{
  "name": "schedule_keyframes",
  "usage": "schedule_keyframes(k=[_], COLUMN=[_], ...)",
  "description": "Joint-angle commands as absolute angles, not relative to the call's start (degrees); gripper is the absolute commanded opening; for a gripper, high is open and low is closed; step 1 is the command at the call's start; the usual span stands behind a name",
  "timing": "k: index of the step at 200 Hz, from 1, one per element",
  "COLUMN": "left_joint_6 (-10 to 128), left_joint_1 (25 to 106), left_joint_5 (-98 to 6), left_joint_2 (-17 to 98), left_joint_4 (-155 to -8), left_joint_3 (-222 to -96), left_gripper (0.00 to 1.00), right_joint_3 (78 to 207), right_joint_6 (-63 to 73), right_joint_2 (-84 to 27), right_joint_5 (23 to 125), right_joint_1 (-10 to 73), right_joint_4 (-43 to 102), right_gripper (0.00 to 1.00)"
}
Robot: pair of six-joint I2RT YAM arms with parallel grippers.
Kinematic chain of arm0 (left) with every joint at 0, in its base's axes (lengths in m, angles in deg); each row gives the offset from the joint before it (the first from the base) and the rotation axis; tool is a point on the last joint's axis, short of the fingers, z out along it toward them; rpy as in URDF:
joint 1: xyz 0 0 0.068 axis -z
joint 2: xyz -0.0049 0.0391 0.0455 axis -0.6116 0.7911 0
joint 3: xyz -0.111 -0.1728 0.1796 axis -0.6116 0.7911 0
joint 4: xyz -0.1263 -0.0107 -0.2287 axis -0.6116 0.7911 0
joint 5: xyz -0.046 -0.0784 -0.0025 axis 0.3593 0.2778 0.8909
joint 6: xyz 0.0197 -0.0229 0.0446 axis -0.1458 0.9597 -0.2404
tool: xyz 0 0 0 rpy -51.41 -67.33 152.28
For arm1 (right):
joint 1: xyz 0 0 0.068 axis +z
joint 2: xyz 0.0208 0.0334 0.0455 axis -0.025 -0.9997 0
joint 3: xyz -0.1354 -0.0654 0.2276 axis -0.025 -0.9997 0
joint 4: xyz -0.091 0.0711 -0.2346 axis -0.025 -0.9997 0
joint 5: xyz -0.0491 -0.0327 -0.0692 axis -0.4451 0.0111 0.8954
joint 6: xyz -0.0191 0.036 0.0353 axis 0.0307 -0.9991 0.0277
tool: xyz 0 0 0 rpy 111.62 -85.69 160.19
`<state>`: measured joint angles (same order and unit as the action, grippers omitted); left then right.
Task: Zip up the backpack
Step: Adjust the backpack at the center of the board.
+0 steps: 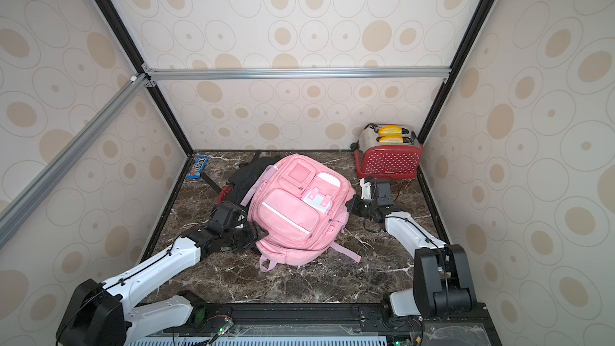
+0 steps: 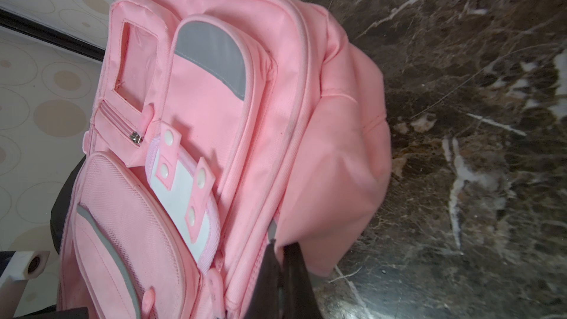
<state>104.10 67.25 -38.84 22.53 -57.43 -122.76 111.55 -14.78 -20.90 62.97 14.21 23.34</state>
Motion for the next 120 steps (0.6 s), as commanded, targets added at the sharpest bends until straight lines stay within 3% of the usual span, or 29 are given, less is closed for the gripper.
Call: schedule_keyframes(k=[1,10,33,89,120], left_joint_6=[103.96,103.98,103.29,99.41,96.01], left_joint_1=[69.26,69.28,69.31,68.72,61.77], left_joint_5=[-37.82,-37.73,-37.01,-38.85,-36.51], left_joint_2=[23.04,22.87,23.37,22.1,23.96], left_joint_4=[-59.48,-59.73,-59.14,-51.65,-48.34], left_joint_3=[-125.65,-125.46,-126.26,-136.81,-145.53], left_gripper=[0.33,0.2,0.0,0.0,0.0], right_joint_3=[111.99,112.0,112.12,112.53,112.23], right_joint_6=[-13.84,-13.9,-14.05,-17.0,-20.44], right_joint_2=[-21.03,-21.2,-21.47,-15.94,-11.15], right_joint_5=[58.95,58.8,58.53,56.53,55.9], right_joint_1=[15.06,15.14,15.1,15.1,15.42], right_joint_4=[23.37,23.71,24.14,23.58,23.84], right_gripper=[0.0,0.0,0.0,0.0,0.0])
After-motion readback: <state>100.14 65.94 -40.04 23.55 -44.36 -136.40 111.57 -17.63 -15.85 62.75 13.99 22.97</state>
